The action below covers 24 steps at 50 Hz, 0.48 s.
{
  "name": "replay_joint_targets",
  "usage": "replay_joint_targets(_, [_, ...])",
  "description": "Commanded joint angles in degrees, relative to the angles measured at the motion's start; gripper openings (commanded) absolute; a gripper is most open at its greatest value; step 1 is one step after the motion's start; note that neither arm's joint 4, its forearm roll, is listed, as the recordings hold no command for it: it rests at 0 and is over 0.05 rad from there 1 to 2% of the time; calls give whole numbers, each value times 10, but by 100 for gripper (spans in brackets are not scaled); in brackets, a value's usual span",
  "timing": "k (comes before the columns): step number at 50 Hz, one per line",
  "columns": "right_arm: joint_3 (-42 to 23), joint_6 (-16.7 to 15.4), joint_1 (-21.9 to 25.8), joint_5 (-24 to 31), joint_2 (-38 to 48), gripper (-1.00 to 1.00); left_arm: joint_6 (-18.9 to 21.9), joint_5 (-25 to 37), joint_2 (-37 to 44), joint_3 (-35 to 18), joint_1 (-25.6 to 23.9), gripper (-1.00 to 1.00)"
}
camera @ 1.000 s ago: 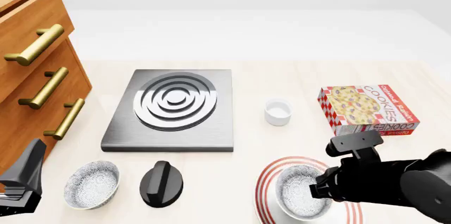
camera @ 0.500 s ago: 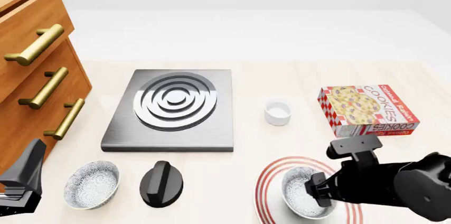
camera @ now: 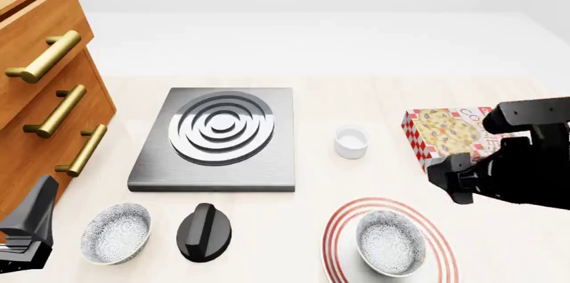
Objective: Pick the akita bowl between the plate and the ramekin and place it on the plate.
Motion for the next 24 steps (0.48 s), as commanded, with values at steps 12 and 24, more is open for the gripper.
replay_joint_targets(12, [-165,-27,-54,156,-122,100,0,0,0,0,0,100])
replay_joint_targets(24, [-191,-36,-78,166,-140,100,0,0,0,0,0,100])
